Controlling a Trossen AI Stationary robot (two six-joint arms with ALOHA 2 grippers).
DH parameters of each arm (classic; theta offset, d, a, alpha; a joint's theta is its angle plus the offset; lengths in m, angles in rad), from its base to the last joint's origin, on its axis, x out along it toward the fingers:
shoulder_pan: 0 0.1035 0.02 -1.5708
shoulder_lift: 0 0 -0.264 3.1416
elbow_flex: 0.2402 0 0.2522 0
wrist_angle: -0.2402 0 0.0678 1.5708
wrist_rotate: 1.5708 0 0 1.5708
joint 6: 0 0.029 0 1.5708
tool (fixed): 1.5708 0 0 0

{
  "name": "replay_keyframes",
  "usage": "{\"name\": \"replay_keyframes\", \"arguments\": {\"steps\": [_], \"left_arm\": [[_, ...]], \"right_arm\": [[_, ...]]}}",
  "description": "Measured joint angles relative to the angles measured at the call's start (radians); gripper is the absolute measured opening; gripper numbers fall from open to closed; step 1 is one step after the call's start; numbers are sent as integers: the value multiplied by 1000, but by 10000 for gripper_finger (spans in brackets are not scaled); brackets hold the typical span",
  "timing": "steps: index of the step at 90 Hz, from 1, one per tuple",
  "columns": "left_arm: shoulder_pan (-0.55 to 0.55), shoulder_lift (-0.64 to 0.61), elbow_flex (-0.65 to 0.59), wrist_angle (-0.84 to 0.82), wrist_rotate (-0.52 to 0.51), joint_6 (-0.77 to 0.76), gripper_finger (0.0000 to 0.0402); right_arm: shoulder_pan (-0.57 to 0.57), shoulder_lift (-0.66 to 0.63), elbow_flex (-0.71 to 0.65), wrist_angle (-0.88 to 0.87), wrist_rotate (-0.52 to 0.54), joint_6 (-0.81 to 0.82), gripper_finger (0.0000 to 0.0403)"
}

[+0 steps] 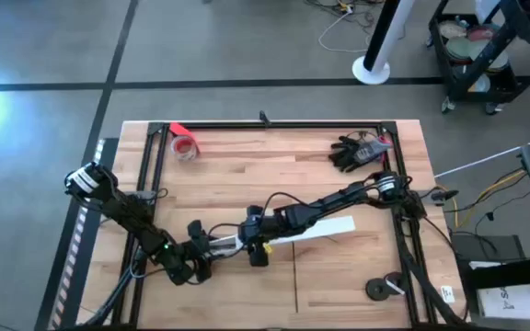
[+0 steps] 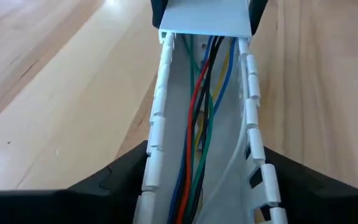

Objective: Ziptie cables
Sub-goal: Close the cable duct

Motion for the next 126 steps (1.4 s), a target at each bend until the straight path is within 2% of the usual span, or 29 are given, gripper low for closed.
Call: {"name": "replay_keyframes", "arguments": {"steps": [10, 25, 39, 52, 67, 78, 92, 114, 126], "left_arm": [[0, 0, 0, 5, 0, 6, 230], [1, 0, 0, 10, -8, 13, 227], [4, 0, 0, 21, -9, 21, 228], [9, 0, -1, 55, -5, 59, 226], [14, 0, 0, 60, -3, 70, 229], [15, 0, 0, 64, 0, 76, 229], [16, 0, 0, 70, 2, 79, 226], [18, 0, 1, 78, -5, 72, 229], [19, 0, 2, 82, 1, 82, 225]], "right_arm": [[-1, 0, 0, -2, -3, -3, 227], [-3, 1, -4, 31, -67, -56, 236], [0, 4, -4, 55, -67, -84, 229], [-3, 20, -4, 88, -68, -62, 224], [-4, 52, 2, 116, -81, -18, 237], [-7, 58, 7, 105, -40, 55, 238], [-12, 50, 8, 84, -37, 58, 233], [-13, 39, 3, 98, -125, -16, 241], [-9, 43, 2, 103, -89, 5, 231]]}}
